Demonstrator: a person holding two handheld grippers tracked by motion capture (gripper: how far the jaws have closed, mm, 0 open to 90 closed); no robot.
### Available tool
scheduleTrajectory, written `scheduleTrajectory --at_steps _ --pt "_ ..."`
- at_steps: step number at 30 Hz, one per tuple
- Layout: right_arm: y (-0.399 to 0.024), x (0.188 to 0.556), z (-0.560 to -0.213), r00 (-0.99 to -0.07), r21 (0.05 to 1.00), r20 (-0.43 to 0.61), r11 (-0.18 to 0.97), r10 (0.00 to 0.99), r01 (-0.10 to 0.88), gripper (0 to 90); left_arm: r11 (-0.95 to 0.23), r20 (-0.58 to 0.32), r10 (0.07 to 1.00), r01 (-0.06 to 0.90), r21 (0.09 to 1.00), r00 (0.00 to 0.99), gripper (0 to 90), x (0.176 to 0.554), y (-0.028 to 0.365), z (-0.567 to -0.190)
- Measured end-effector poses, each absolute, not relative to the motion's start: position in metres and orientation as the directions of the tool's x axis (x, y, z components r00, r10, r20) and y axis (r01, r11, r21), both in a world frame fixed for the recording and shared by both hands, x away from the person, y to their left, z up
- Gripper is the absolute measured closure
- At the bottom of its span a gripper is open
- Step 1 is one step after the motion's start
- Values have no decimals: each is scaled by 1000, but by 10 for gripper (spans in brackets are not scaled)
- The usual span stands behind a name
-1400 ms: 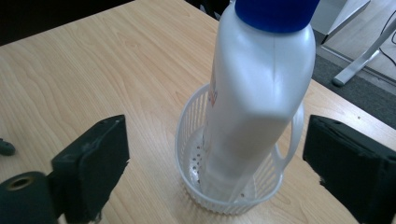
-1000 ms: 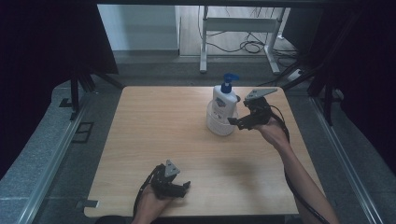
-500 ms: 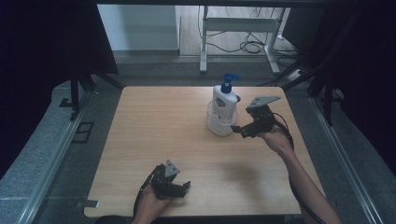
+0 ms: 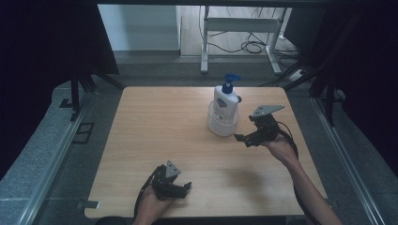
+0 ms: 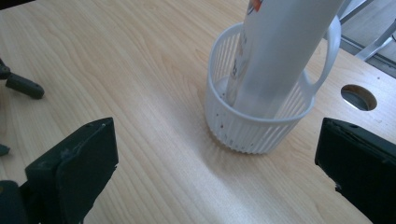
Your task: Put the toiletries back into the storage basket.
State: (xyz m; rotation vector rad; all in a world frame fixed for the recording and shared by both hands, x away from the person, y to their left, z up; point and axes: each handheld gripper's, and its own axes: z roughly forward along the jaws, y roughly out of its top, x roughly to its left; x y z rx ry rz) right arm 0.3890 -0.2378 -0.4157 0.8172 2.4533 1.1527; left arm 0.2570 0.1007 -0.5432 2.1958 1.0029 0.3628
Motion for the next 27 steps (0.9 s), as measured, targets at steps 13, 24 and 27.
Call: scheduleTrajectory --at_steps 13,24,27 --pt "-245 371 -427 -783 766 -47 526 620 370 0 -468 -28 748 556 687 664 119 257 101 -543" --pt "-259 357 -444 -770 758 -23 514 637 402 0 -467 -28 748 556 687 663 119 257 101 -543" --pt "-263 355 -447 -767 755 -26 515 641 405 0 -468 -28 748 556 687 664 118 257 101 -543"
